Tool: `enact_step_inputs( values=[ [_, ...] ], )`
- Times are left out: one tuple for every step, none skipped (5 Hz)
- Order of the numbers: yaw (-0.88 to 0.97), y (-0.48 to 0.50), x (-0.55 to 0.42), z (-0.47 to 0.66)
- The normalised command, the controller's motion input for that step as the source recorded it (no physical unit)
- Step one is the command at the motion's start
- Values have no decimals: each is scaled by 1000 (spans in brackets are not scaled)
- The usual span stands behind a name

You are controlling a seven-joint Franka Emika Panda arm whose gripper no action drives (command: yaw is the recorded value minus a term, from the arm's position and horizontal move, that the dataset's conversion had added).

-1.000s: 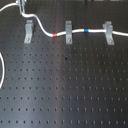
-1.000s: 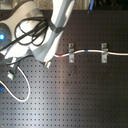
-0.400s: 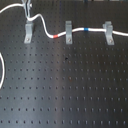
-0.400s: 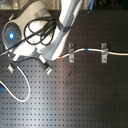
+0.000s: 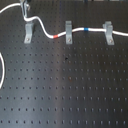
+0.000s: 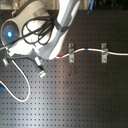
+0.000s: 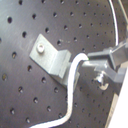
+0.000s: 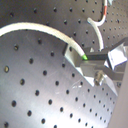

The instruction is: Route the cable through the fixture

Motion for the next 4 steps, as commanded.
enact_step_inputs(
  values=[
    [700, 59, -202, 93],
    [551, -116, -252, 212],
    [497, -112, -135, 103],
    [211, -265, -71, -2]
  ],
)
